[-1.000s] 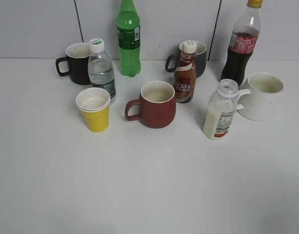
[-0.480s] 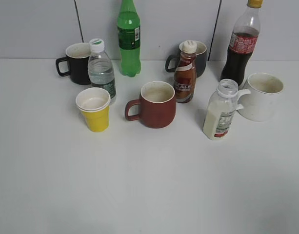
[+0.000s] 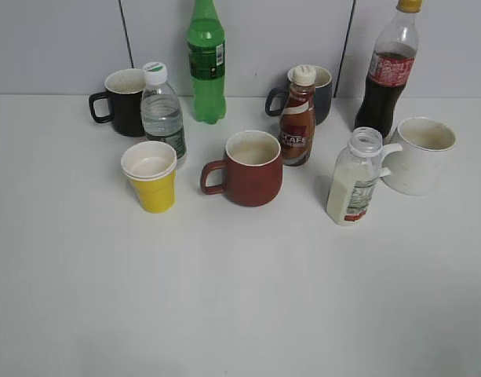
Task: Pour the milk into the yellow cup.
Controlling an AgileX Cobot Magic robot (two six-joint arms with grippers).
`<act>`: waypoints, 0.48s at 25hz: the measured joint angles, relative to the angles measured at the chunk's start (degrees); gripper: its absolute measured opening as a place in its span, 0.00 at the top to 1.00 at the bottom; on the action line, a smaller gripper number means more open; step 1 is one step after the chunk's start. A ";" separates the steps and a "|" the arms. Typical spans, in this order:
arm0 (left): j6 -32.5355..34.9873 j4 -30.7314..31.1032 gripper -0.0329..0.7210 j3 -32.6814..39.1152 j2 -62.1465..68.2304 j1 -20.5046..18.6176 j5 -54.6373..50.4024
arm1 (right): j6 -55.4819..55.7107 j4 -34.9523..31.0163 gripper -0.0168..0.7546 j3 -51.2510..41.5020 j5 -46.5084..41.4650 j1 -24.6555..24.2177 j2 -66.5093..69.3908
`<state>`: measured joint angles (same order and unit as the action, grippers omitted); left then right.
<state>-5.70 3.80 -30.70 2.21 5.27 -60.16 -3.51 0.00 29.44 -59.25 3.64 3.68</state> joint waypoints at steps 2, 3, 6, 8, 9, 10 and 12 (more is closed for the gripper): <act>0.00 0.00 0.29 0.00 -2.39 -3.07 -0.06 | 0.00 0.00 0.21 0.00 0.00 -1.20 -2.30; 0.00 0.06 0.29 0.00 -2.52 -3.41 -0.06 | 0.00 0.00 0.21 0.00 0.00 -1.30 -3.19; 0.00 0.06 0.29 0.00 -2.59 -3.69 0.01 | 0.00 -0.37 0.21 0.00 -0.07 -1.37 -4.11; 0.00 0.06 0.29 0.00 -2.59 -3.69 0.01 | 0.00 0.00 0.21 0.00 -0.07 -1.37 -4.13; 0.00 0.06 0.29 0.00 -2.59 -3.69 0.01 | 0.00 0.00 0.21 0.00 -0.07 -1.37 -4.13; 0.00 0.06 0.29 0.00 -2.59 -3.69 0.01 | 0.00 0.00 0.21 0.00 -0.07 -1.37 -4.13; 0.00 0.06 0.29 0.00 -2.59 -3.69 0.01 | 0.00 0.00 0.21 0.00 -0.07 -1.37 -4.13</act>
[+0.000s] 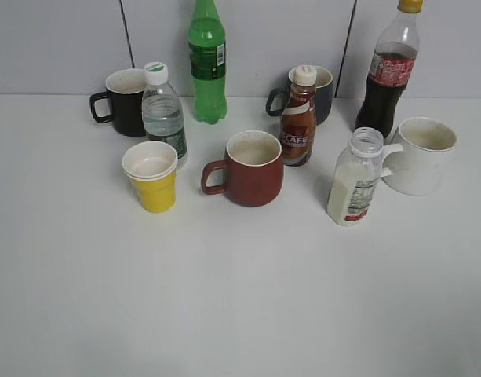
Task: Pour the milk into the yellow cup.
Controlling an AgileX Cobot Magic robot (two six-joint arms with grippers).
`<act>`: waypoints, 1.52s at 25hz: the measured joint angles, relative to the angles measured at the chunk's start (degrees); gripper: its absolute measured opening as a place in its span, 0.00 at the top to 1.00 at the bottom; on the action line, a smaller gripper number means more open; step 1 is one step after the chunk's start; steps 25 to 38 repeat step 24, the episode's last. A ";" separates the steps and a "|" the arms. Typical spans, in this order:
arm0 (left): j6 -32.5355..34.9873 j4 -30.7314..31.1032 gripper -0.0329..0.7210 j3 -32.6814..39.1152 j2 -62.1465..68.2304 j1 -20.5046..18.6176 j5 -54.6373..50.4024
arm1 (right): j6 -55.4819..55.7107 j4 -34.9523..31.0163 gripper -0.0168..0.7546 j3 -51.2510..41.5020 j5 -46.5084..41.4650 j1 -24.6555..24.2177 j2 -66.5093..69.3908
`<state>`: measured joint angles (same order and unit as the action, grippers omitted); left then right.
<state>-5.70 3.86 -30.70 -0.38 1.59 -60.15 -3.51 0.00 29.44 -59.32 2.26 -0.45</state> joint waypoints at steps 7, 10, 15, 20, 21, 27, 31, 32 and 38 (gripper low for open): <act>0.00 0.00 0.29 0.00 0.00 0.00 0.00 | 0.00 0.00 0.21 0.00 0.00 0.00 0.00; 0.02 0.00 0.29 0.00 0.00 0.00 0.00 | 0.00 0.00 0.21 0.00 0.00 0.00 0.00; 0.02 0.00 0.29 0.00 0.00 0.00 0.00 | 0.00 0.00 0.21 0.00 0.00 0.00 0.00; 0.07 0.00 0.29 0.00 0.00 0.00 0.00 | 0.00 0.00 0.22 0.00 0.00 0.00 0.00; 0.09 0.00 0.29 0.00 0.00 0.00 0.00 | 0.00 0.00 0.21 0.00 0.00 0.00 0.00; 0.09 0.00 0.29 0.00 0.00 0.00 0.00 | 0.00 0.00 0.22 0.00 0.00 0.00 0.00; 0.09 0.00 0.29 0.00 0.00 0.00 0.00 | 0.00 0.00 0.22 0.00 0.00 0.00 0.00; 0.09 0.00 0.29 0.00 0.00 0.00 0.00 | 0.00 0.00 0.22 0.00 0.00 0.00 0.00; 0.09 0.00 0.29 0.00 0.00 0.00 0.00 | 0.00 0.00 0.22 0.00 0.00 0.00 0.00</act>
